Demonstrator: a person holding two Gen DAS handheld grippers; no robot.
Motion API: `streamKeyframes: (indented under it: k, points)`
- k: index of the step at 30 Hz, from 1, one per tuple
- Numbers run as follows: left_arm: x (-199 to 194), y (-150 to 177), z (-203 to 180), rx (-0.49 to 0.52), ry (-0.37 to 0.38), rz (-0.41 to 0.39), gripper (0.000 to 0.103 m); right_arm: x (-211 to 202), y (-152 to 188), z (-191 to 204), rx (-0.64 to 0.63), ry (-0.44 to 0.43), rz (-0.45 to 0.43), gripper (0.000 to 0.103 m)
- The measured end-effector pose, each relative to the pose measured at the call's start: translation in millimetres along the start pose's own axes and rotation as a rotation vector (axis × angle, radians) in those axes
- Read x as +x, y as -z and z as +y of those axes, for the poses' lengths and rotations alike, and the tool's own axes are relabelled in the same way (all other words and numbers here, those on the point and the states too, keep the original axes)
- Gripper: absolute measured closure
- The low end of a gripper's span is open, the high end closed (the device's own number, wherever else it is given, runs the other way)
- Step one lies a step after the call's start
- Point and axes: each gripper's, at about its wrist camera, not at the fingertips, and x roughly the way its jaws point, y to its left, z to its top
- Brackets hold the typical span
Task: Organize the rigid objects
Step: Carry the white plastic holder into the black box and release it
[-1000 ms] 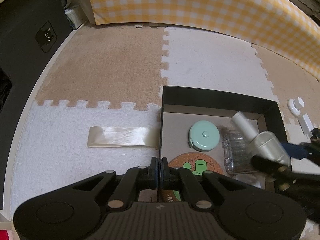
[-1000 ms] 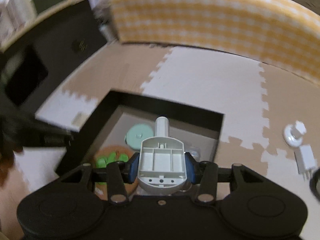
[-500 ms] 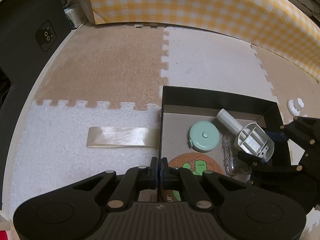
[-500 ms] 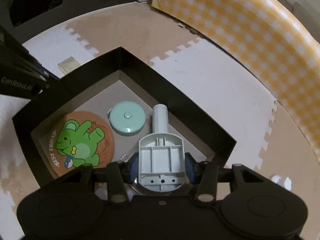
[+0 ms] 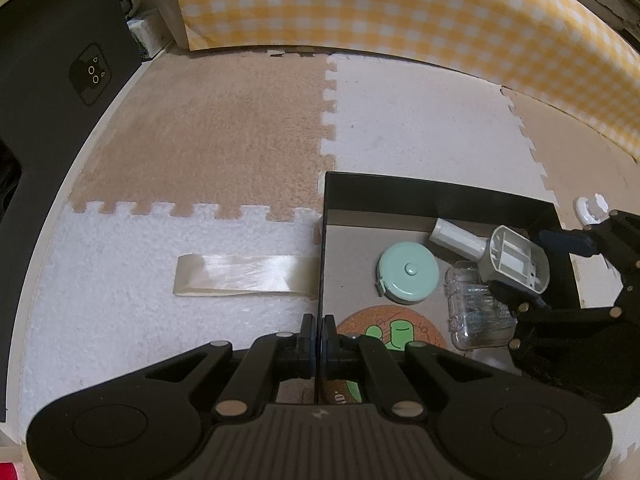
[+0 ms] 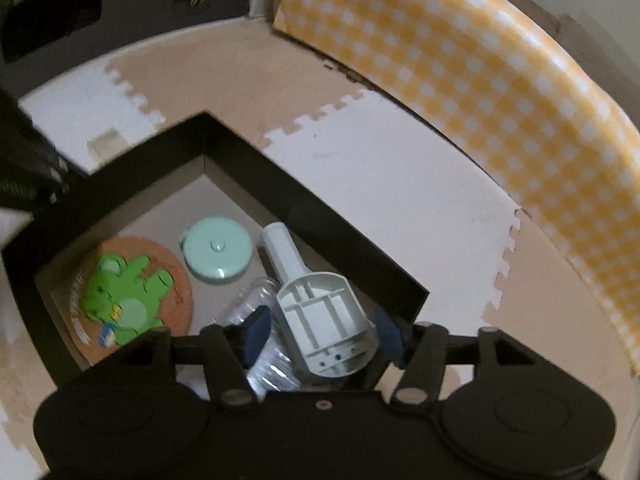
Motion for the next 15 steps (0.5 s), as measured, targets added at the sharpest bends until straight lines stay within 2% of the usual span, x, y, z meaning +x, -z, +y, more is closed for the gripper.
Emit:
streamKeyframes:
  k: [3,9,15]
  points:
    - [0.0,0.3,-0.8,0.001,-0.007,-0.002,0.101,-5.6,-1.1,-1.8,0.050,-0.057,-0.009,0.018]
    - [-0.8,2.5,-5.7,0.028,-0.036,-0.013,0.101,-21.3,-0.1,-6.8,0.112,-0.082,-0.024,0.016]
    - [-0.6,2.5,-5.4,0.029,-0.038,-0.014,0.101,-56.1,7.6,-31.6,0.244,-0.161,-0.078,0.016]
